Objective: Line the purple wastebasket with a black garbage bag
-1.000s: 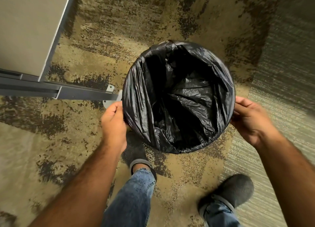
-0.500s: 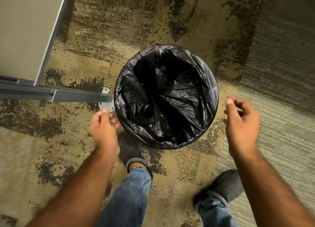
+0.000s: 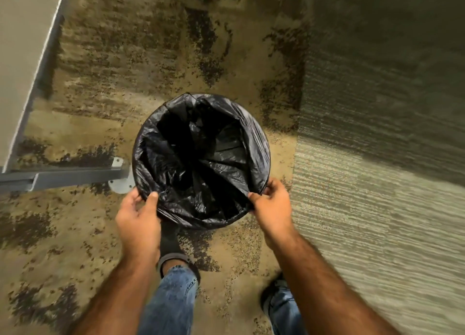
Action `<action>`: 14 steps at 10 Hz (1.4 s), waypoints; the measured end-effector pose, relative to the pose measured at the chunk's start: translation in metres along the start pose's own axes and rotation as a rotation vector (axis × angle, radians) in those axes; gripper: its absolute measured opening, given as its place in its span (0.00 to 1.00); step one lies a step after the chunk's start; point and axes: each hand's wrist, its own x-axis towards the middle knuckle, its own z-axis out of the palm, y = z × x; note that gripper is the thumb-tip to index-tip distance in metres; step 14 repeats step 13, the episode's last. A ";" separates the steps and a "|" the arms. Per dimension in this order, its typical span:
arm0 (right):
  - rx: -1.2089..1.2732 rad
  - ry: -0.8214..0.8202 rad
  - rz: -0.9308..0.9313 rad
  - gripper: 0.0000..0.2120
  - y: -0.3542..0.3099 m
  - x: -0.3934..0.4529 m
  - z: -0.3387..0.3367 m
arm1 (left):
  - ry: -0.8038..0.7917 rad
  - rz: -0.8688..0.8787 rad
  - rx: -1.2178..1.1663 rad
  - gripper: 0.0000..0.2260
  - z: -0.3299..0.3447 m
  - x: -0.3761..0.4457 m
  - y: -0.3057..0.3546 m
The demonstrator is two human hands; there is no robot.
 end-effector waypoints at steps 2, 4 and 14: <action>0.149 0.094 -0.069 0.18 -0.026 0.024 -0.057 | -0.190 0.107 -0.040 0.23 0.047 -0.027 0.044; 0.305 0.206 -0.138 0.14 -0.072 0.077 -0.128 | -0.503 0.148 -0.140 0.25 0.111 -0.065 0.102; 0.250 0.086 0.023 0.21 -0.096 0.131 -0.247 | -0.578 0.586 0.455 0.34 0.232 -0.095 0.148</action>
